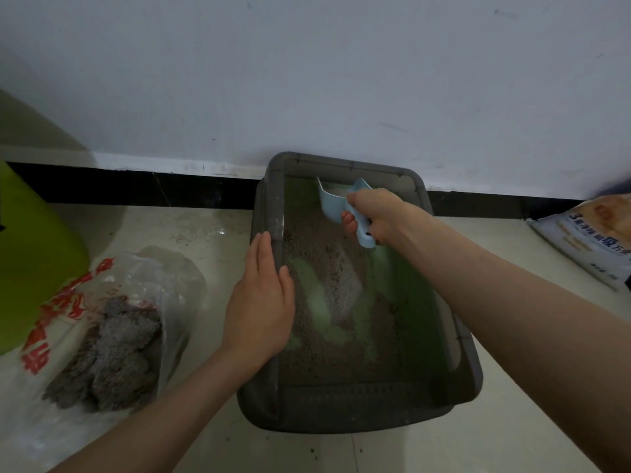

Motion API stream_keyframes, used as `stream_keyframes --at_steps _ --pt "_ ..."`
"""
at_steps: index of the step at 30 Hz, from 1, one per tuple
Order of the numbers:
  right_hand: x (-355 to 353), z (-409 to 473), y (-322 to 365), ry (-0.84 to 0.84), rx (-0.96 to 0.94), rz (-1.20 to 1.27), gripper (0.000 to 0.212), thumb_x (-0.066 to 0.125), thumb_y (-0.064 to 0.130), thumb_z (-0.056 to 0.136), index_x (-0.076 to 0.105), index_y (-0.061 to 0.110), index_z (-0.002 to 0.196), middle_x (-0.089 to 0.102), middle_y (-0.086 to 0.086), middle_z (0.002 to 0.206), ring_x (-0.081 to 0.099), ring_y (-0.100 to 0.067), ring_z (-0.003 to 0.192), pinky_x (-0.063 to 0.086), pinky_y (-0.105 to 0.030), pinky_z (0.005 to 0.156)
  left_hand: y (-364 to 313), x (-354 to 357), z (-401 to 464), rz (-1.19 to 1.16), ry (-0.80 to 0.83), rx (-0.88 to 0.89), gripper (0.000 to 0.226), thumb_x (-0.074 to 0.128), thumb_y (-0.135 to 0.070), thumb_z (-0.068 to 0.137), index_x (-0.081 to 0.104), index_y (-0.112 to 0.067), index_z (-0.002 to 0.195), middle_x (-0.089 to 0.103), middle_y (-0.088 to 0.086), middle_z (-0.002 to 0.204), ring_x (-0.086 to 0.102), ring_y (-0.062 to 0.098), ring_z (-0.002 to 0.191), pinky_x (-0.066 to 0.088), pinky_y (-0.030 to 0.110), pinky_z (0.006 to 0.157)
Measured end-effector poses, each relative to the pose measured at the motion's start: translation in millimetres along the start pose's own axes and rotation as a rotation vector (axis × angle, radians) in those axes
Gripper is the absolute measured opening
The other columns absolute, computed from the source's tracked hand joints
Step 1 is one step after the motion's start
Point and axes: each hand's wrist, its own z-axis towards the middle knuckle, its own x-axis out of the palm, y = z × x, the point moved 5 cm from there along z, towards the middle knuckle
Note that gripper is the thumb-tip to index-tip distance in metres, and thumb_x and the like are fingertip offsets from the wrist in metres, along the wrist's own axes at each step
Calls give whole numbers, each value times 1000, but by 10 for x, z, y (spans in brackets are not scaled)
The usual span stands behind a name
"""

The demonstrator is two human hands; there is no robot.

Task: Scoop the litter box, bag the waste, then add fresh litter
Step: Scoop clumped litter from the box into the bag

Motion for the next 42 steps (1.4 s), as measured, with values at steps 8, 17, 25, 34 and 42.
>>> stream_keyframes --at_steps 8,17,25,34,42 --pt "49 -67 71 16 70 25 16 34 18 101 42 4 100 44 -7 67 39 -8 45 30 -7 30 6 -1 -3 0 2 -4 56 27 -27 98 4 -16 148 8 3 156 36 23 131 39 37 102" --pt "102 -199 144 12 76 34 12 34 15 101 44 7 102 44 -7 67 39 -6 29 32 -9 31 13 -2 -7 4 5 -4 56 27 -28 98 4 -16 148 8 3 156 39 23 129 39 38 102" --pt "88 -176 198 -11 80 79 26 35 11 100 39 5 75 41 -9 71 36 -8 50 30 -7 28 -7 -3 -6 -7 1 2 55 27 -27 99 4 -15 148 8 2 156 36 22 131 38 35 102" --pt "78 -201 203 -8 116 161 28 40 12 99 41 2 74 42 -9 72 38 -9 52 30 -10 25 -14 -3 -7 -9 2 4 56 27 -26 99 4 -15 148 8 3 156 31 21 134 33 33 104" --pt "34 -239 264 14 71 47 22 38 14 101 43 4 82 42 -9 72 38 -9 51 34 -11 27 -5 -2 -9 -6 7 -8 55 27 -27 99 4 -17 148 8 2 156 36 23 131 38 37 103"
